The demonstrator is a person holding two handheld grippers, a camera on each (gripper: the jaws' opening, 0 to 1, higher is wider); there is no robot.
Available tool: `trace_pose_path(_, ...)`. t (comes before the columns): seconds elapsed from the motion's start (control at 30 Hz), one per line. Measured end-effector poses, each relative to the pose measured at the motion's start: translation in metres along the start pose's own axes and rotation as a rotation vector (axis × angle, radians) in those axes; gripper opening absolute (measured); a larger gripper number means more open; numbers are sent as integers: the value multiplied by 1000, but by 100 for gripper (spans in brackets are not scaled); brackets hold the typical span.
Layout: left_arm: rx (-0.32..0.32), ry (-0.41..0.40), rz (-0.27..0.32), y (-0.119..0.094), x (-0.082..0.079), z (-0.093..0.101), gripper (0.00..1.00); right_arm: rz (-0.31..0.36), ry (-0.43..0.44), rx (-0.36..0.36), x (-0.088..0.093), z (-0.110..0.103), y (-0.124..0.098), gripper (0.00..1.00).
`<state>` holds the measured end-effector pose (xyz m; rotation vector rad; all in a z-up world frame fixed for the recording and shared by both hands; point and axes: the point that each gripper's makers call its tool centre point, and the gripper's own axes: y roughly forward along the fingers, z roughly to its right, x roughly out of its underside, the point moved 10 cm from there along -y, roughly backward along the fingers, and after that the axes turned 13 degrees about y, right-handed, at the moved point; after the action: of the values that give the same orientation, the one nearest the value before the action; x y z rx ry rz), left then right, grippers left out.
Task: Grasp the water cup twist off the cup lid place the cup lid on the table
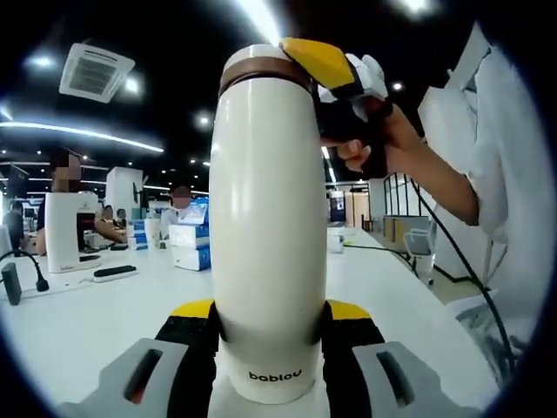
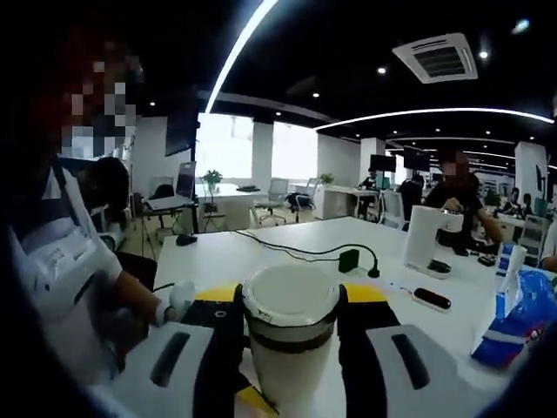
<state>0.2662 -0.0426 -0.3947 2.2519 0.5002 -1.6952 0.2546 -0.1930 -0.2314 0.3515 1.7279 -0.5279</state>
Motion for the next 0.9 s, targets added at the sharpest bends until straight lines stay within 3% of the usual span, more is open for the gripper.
trace_pose_path(0.67, 2, -2, 1, -1, 0, -3, 48, -207, -107, -293, -18, 17, 10, 44)
trace_pose_path(0.8, 1, 7, 9, -1, -1, -3, 48, -198, -167, -412, -19, 14, 17, 44)
trace_pose_path(0.9, -4, -5, 11, -1, -1, -4, 48, -202, -158, -415, -20, 16, 23, 45)
